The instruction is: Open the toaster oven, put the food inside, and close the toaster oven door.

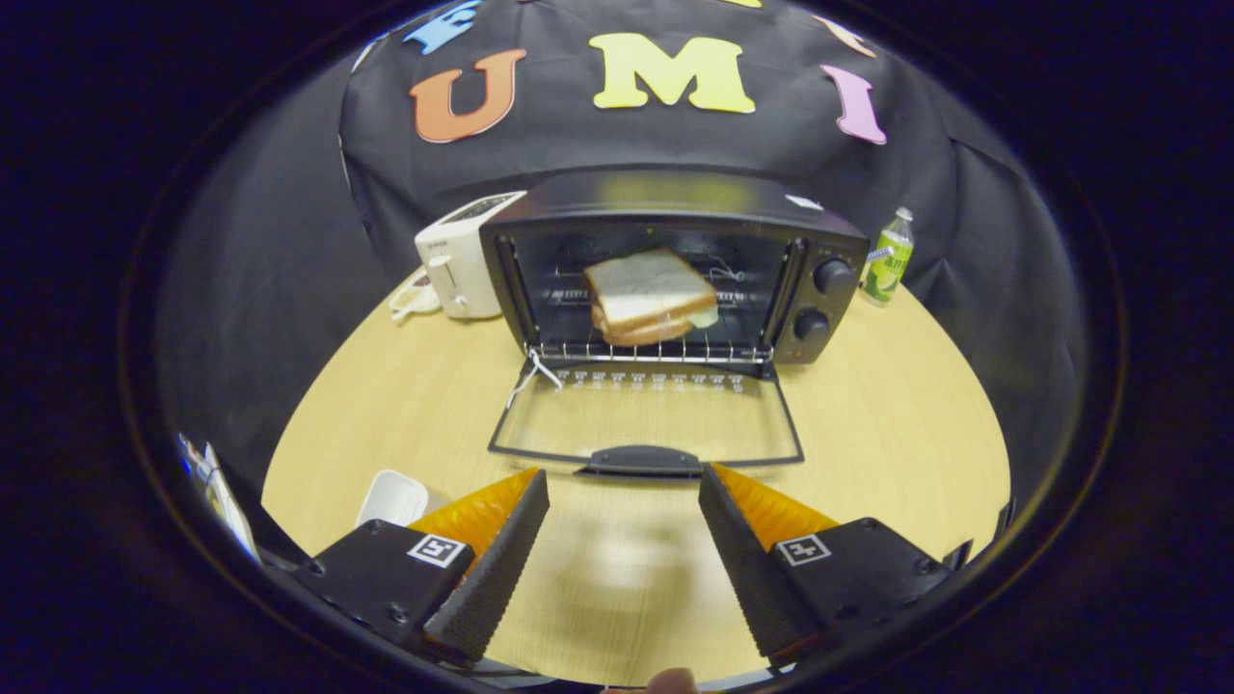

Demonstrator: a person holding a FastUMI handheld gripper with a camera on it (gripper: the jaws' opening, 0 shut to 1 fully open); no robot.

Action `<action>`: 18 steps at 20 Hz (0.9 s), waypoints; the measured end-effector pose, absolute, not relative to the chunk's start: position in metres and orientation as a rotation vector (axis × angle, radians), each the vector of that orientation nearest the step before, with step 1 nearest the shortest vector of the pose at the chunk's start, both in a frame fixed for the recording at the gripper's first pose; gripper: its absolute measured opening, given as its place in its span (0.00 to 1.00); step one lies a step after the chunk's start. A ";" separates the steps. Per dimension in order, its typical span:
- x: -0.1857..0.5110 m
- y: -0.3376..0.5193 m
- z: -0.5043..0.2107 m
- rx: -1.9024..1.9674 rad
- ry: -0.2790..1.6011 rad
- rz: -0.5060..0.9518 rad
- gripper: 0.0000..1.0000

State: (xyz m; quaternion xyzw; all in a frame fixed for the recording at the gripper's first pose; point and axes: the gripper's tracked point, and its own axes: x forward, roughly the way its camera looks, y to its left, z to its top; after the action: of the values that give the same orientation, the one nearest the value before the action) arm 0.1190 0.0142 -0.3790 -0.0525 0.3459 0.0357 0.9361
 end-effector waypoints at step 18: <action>0.161 -0.020 -0.454 -0.104 0.748 -0.089 1.00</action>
State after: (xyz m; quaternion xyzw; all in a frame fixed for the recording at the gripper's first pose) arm 0.1608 -0.0196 -0.4537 -0.0510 0.3649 -0.0434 0.9287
